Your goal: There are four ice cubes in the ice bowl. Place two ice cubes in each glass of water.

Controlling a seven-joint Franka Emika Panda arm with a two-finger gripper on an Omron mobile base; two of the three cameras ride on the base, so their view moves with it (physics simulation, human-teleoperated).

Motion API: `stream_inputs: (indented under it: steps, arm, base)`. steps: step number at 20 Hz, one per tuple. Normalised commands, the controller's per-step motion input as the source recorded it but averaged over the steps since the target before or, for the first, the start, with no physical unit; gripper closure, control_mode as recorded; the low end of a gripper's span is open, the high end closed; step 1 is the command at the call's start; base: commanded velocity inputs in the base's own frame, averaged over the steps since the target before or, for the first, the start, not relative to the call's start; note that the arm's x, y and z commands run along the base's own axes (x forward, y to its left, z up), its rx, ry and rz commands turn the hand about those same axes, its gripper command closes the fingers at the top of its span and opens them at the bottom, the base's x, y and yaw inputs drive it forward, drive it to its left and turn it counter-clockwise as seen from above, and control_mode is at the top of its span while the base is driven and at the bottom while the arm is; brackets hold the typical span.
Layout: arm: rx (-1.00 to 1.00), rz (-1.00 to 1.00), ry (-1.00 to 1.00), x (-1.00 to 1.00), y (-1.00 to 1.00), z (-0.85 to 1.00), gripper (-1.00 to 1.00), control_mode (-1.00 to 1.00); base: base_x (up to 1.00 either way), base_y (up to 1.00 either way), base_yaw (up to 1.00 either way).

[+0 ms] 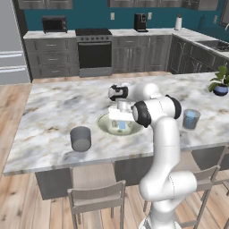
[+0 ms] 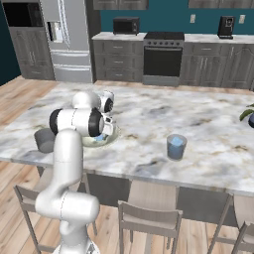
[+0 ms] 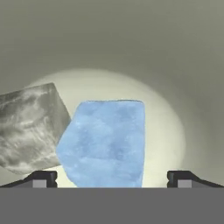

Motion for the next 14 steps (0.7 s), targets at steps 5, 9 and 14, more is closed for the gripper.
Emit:
stream_inputs:
  steps: [5, 9, 14]
  arm:
    - [0.0, -0.02, -0.01, 0.15, 0.0, -0.08, -1.0, -1.0]
    - [0.0, 0.0, -0.07, 0.33, 0.01, 0.0, -1.0, -1.0]
    - [0.0, 0.0, -0.07, 0.27, 0.0, 0.0, -1.0, -1.0]
  base:
    - [0.0, 0.0, 0.0]
    - [0.0, 0.0, 0.0]
    - [0.0, 0.0, 0.0]
